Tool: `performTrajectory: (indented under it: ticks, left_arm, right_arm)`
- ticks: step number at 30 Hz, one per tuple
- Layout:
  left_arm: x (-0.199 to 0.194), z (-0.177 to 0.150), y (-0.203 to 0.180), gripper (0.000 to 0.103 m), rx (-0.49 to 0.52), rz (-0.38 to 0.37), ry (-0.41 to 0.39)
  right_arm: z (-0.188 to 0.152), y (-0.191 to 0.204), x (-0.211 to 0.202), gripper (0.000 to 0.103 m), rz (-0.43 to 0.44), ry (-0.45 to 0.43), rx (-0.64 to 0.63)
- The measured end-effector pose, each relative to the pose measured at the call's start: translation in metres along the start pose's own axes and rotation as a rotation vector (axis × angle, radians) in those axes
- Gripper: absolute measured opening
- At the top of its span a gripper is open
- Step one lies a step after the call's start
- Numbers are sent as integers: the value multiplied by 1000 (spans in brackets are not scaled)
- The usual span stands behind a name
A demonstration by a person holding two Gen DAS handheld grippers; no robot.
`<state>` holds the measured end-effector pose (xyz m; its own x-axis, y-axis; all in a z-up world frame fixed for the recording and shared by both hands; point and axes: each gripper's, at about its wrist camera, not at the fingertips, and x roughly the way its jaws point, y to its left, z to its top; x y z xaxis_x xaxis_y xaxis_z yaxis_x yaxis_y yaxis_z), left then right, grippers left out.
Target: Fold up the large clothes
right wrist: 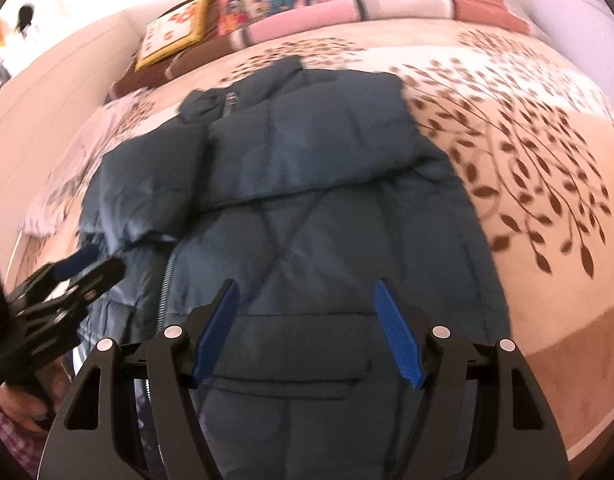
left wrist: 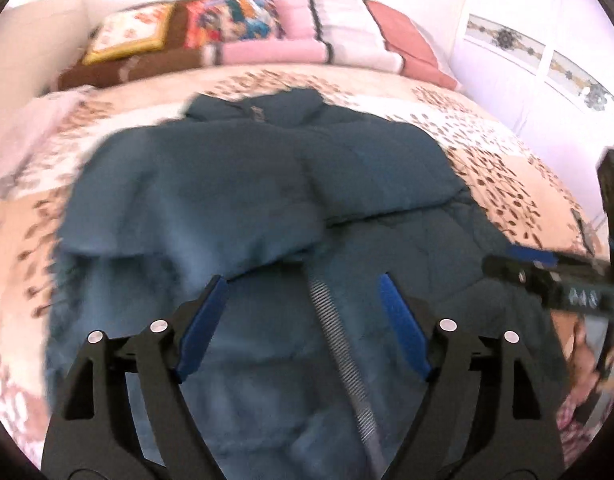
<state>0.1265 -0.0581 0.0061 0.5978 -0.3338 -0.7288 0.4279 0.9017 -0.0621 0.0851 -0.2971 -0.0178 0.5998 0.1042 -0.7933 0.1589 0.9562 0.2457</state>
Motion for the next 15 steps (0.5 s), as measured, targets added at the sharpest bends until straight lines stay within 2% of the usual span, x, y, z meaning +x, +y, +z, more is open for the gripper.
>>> performTrajectory:
  ticks: [4,6,8,10,15]
  left_arm:
    - [-25,-21,27,80,-10,151,-24]
    - [-35,-34,45,80,-55,218,-32]
    - [-38,-44,58,80,-106,242,-25]
    - [-38,-56,69,80,-154,247,-12]
    - [-30,-79,83,80,-190,243,27]
  right_arm:
    - [3,53,12,70,24,-7,-156]
    - [2,79,20,71,38,-9,-222]
    - [1,110,30,72,55,-16,-298]
    - [-2,138,40,73,35,-34,-385]
    - [-12,197,76,74,-145,-107,-677]
